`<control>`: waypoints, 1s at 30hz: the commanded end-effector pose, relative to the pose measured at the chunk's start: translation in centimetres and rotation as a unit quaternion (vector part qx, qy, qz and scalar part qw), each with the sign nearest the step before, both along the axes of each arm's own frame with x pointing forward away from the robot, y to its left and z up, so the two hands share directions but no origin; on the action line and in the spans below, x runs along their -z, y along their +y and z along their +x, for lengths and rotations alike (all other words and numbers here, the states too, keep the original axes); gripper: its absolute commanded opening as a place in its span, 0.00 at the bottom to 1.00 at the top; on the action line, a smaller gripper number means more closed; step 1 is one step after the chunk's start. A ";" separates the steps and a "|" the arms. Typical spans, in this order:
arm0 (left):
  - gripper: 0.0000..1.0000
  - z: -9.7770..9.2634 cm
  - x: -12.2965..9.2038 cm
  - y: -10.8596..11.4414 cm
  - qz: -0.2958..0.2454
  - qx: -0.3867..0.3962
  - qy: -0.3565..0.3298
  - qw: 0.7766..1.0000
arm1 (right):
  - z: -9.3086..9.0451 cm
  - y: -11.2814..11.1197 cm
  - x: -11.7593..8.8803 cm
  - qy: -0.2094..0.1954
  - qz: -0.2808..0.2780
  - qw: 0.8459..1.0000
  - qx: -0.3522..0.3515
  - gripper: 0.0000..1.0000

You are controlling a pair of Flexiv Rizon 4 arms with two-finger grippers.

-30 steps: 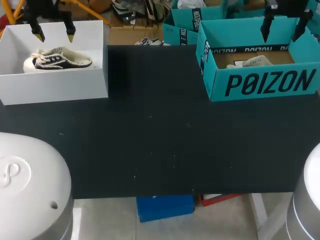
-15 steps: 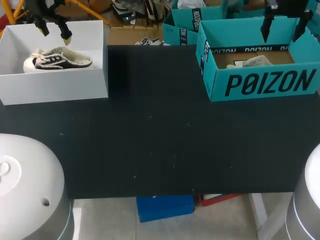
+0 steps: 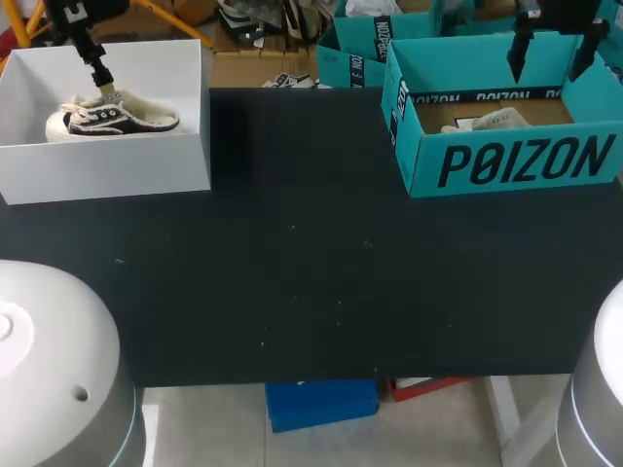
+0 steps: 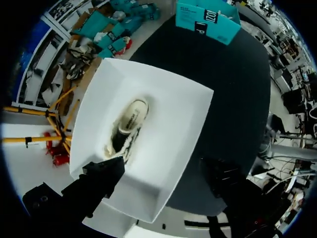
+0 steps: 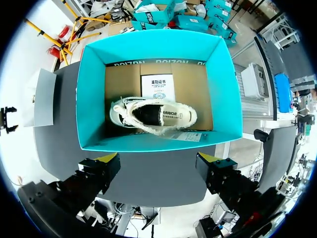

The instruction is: Take the shoe out of the shoebox, open the shoe tongue, remove and reinsert the insole, then place the shoe into the shoebox

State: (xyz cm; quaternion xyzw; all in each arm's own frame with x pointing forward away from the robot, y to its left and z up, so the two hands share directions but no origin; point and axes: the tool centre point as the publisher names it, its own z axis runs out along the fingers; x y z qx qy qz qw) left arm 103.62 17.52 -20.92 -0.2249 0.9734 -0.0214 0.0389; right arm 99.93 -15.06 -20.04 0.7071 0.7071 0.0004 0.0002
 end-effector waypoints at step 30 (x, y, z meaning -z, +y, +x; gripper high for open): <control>1.00 4.3 5.5 3.6 0.030 0.166 0.036 0.985 | 0.0 0.0 0.0 0.000 0.000 1.000 0.000 1.00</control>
